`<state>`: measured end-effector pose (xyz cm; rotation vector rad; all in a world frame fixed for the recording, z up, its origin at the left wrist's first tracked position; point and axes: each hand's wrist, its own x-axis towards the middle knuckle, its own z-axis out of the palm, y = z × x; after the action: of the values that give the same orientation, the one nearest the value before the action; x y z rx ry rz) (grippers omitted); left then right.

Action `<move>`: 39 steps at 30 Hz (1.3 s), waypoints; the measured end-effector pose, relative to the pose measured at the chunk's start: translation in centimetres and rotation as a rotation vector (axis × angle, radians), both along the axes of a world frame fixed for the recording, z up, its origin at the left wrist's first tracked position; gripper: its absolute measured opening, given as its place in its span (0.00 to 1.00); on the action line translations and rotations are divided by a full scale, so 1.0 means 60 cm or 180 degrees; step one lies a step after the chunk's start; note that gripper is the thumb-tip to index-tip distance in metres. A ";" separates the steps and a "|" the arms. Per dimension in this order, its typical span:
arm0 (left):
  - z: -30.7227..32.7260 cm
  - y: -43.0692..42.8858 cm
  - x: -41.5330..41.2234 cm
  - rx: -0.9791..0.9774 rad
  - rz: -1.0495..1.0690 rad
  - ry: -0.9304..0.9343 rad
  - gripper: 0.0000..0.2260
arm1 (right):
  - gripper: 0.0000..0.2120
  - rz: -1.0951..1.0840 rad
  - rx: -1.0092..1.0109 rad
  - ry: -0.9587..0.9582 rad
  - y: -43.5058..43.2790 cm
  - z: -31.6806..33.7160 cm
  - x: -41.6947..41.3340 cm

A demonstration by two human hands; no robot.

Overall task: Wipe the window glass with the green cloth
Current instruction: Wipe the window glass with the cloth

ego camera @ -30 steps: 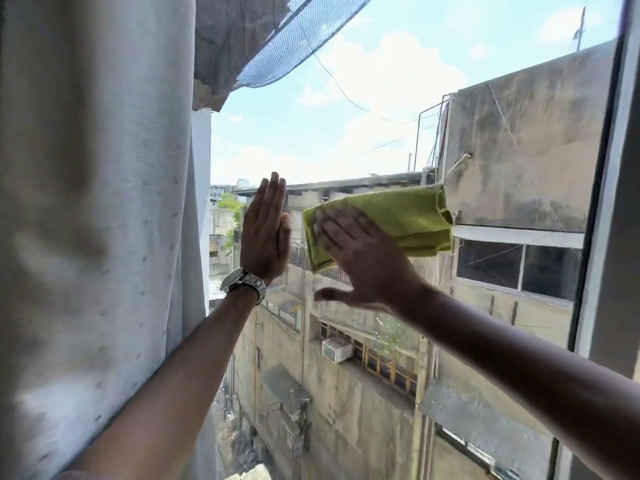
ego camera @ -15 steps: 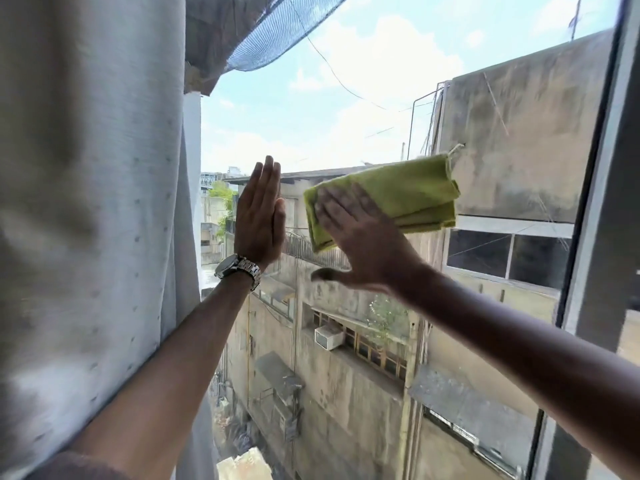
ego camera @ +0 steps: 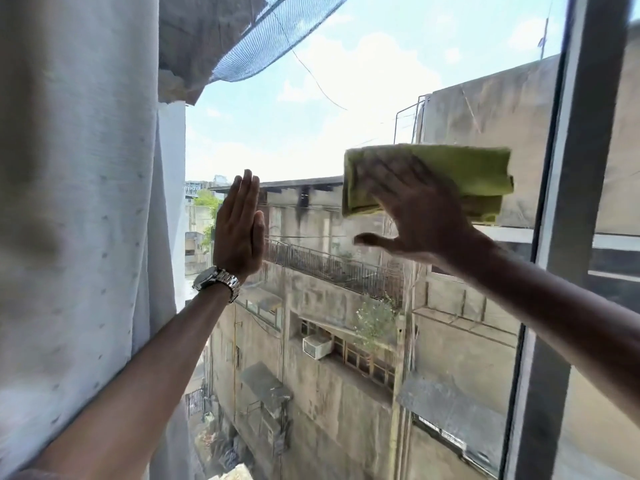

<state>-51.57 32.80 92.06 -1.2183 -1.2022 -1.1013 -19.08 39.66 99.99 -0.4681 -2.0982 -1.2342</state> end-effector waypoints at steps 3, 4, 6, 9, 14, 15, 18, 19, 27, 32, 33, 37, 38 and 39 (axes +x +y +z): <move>0.001 -0.002 -0.001 -0.0035 0.0014 -0.0017 0.26 | 0.51 0.0046 -0.0296 0.0506 0.003 -0.010 -0.001; 0.001 -0.003 0.000 -0.0037 0.0012 -0.0034 0.26 | 0.52 0.0036 -0.0309 0.0456 0.002 -0.035 -0.005; 0.000 -0.005 0.005 -0.0049 0.0012 -0.0053 0.25 | 0.53 0.0078 -0.0201 -0.0010 0.001 -0.104 0.001; 0.001 -0.010 0.011 -0.0057 0.0007 -0.0064 0.25 | 0.52 0.0065 0.0038 -0.0865 0.007 -0.193 0.033; 0.003 -0.020 0.022 -0.0068 -0.0078 -0.0098 0.25 | 0.48 0.0244 0.0300 -0.1056 0.033 -0.155 0.073; 0.004 -0.021 0.022 -0.0061 -0.0086 -0.0081 0.25 | 0.48 0.0205 0.0311 -0.0815 0.037 -0.125 0.074; 0.005 -0.021 0.023 -0.0010 -0.0092 -0.0064 0.25 | 0.47 0.0070 0.0110 -0.0025 0.036 -0.042 0.051; 0.003 -0.021 0.022 0.0012 -0.0101 -0.0064 0.25 | 0.47 0.0062 0.0029 0.0206 0.031 -0.028 0.034; 0.001 -0.016 0.020 0.0096 -0.0098 -0.0035 0.25 | 0.50 0.0245 -0.0507 0.1142 -0.033 -0.067 -0.075; 0.000 -0.021 0.021 0.0035 -0.0105 0.0009 0.25 | 0.45 -0.0386 -0.0435 0.0564 -0.075 -0.129 -0.096; 0.000 -0.021 0.022 0.0026 -0.0099 0.0000 0.25 | 0.45 -0.0559 -0.0235 0.0414 -0.074 -0.129 -0.083; 0.003 -0.018 0.019 0.0019 -0.0107 0.0023 0.25 | 0.45 -0.0863 0.0820 -0.0428 -0.045 -0.095 0.000; 0.002 -0.017 0.018 0.0040 -0.0107 0.0026 0.25 | 0.48 -0.0939 0.1064 -0.0586 -0.037 -0.087 0.018; 0.001 -0.016 0.017 0.0053 -0.0107 0.0038 0.25 | 0.50 -0.1030 0.1280 -0.0699 -0.030 -0.083 0.030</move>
<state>-50.54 31.83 92.15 -1.2346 -1.1651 -1.1251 -17.25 37.88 95.03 -0.5178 -1.9221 -1.9221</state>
